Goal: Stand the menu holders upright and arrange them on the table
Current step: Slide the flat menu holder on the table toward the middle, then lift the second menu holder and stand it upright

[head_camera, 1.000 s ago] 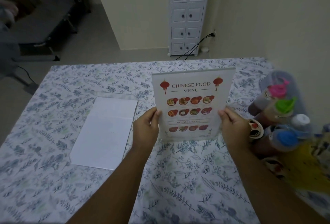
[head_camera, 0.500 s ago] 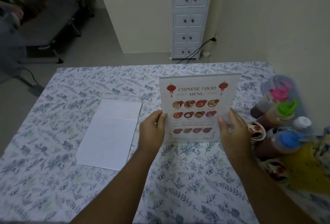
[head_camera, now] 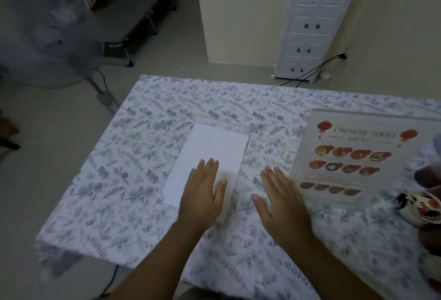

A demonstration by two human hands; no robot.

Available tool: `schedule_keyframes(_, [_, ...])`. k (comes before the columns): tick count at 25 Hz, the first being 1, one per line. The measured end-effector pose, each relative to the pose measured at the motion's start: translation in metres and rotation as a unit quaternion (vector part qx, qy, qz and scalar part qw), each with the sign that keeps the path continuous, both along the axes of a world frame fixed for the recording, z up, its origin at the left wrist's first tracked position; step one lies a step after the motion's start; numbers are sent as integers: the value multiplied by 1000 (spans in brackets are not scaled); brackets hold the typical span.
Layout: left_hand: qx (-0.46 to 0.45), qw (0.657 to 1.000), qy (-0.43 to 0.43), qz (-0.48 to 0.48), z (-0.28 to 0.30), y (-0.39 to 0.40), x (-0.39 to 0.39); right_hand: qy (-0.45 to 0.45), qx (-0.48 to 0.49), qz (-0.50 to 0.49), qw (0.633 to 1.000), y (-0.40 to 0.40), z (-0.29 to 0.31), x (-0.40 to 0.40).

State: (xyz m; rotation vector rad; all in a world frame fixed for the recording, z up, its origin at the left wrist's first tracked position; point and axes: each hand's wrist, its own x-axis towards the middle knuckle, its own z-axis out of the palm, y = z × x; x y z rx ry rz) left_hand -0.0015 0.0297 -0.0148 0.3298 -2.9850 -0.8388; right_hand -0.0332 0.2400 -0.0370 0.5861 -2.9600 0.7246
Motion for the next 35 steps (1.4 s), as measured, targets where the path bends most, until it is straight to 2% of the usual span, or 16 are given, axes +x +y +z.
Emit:
schedule_keyframes(3, [-52,996,-71,-3,-15,-59,-2,-22,81,5,996,-50,-23,-12])
schedule_keyframes(5, [-87,990,-113,6,-29,-93,-8,-79,141,-15,987,-73,-36,-17])
schedule_keyframes(8, [-80,977,-196,13,-48,-129,-18,-127,174,-67,974,-101,-49,-14])
schedule_keyframes(10, [-31,978,-204,11,-56,-137,-21,-170,104,-144,969,-117,-54,-11])
schedule_keyframes(12, [26,985,-168,37,-57,-138,-23,-228,-30,-241,943,-131,-57,-13])
schedule_keyframes(13, [62,985,-147,63,-54,-139,-27,-247,-122,-287,917,-134,-58,-15])
schedule_keyframes(15, [143,968,-159,130,-49,-140,-39,-312,-296,-359,828,-137,-50,-22])
schedule_keyframes(17, [204,943,-180,192,-50,-146,-52,-371,-384,-383,754,-136,-38,-29])
schedule_keyframes(19, [252,923,-173,232,-52,-151,-59,-410,-430,-381,709,-136,-22,-35])
schedule_keyframes(20, [276,916,-175,235,-47,-151,-59,-416,-448,-370,700,-133,-20,-36])
schedule_keyframes(24, [324,907,-166,214,-23,-155,-52,-393,-461,-336,722,-112,-1,-41])
schedule_keyframes(27, [360,897,-133,222,0,-164,-47,-406,-521,-307,685,-93,23,-48])
schedule_keyframes(29, [394,885,-104,224,24,-168,-43,-383,-530,-248,715,-82,38,-49])
schedule_keyframes(31, [414,883,-47,215,48,-171,-41,-316,-486,-190,792,-75,50,-51])
schedule_keyframes(33, [386,906,9,174,66,-173,-42,-221,-412,-171,867,-74,62,-58])
schedule_keyframes(35, [302,944,68,118,76,-176,-45,-95,-328,-132,930,-79,74,-66])
